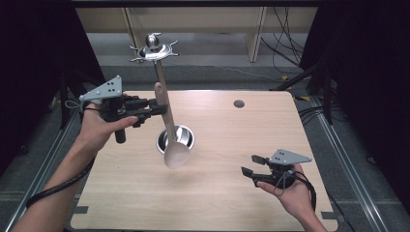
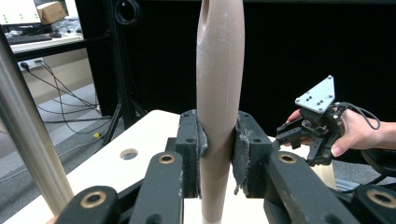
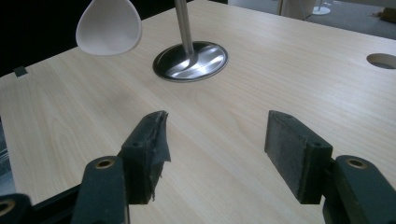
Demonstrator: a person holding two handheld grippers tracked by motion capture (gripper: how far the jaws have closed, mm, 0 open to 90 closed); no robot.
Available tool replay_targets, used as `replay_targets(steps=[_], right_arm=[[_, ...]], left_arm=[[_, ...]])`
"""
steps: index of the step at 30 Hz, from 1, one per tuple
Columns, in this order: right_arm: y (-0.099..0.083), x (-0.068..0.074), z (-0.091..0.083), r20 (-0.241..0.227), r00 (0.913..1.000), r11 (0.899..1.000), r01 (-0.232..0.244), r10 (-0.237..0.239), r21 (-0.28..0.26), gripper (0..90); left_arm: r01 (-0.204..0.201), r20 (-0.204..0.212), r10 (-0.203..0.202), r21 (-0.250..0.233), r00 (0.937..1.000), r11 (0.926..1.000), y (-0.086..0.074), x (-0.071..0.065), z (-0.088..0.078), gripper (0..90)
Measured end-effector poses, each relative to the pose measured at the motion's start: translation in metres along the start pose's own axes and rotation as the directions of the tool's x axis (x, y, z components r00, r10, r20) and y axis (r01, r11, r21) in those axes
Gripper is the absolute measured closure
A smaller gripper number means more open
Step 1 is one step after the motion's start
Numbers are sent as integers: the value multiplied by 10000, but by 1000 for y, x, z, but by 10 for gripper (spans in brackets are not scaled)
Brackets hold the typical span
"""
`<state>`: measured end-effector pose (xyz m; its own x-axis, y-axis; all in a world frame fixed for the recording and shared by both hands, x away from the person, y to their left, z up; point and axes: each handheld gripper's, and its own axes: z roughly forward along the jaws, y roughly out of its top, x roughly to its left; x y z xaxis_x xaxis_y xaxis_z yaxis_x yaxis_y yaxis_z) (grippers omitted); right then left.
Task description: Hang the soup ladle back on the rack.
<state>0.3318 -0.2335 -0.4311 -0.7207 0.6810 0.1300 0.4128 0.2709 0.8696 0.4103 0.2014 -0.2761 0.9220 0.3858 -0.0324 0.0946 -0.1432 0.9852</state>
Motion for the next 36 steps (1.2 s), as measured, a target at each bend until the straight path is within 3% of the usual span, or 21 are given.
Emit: replay_targets(steps=[1,5,7,10,12,14,25,27,29,31,36], right_arm=[[0,-3,1,33,9994,9993,350,-349,-149,395],[0,-2,1,-84,9999,9999,96,-96,-34,396],[-1,-4,2,170,9989,9987,437,-433,-272,396],[-1,-4,3,64,9990,9987,436,-434,-265,396],[-1,-1,2,33,10000,10000,42,-41,-70,396],[0,-1,2,1,10000,9999,-21,21,-131,396],[0,-2,1,-9,10000,10000,4,-4,-57,396],[1,-4,2,68,9995,9994,309,-308,-141,396],[1,-4,2,78,9995,9994,323,-322,-149,396],[0,-2,2,12,10000,9999,71,-71,-126,396],[0,-2,2,31,10000,9999,88,-88,-84,396]], left_arm=[[-3,46,3,-17,10000,10000,1,1,0,734],[44,273,-43,-33,9996,10000,7,4,2,734],[127,372,-126,-36,9992,9999,10,6,2,734],[257,539,-252,-81,9982,9996,14,10,3,734],[310,631,-303,-101,9975,9995,16,13,3,734],[379,688,-374,-64,9969,9993,18,16,3,734],[407,680,-413,111,9968,9991,25,25,4,733],[420,677,-429,136,9968,9990,26,26,4,734],[456,680,-463,121,9966,9989,26,27,4,734],[455,673,-464,150,9967,9989,26,28,4,734],[571,677,-579,125,9960,9983,27,31,4,734]])
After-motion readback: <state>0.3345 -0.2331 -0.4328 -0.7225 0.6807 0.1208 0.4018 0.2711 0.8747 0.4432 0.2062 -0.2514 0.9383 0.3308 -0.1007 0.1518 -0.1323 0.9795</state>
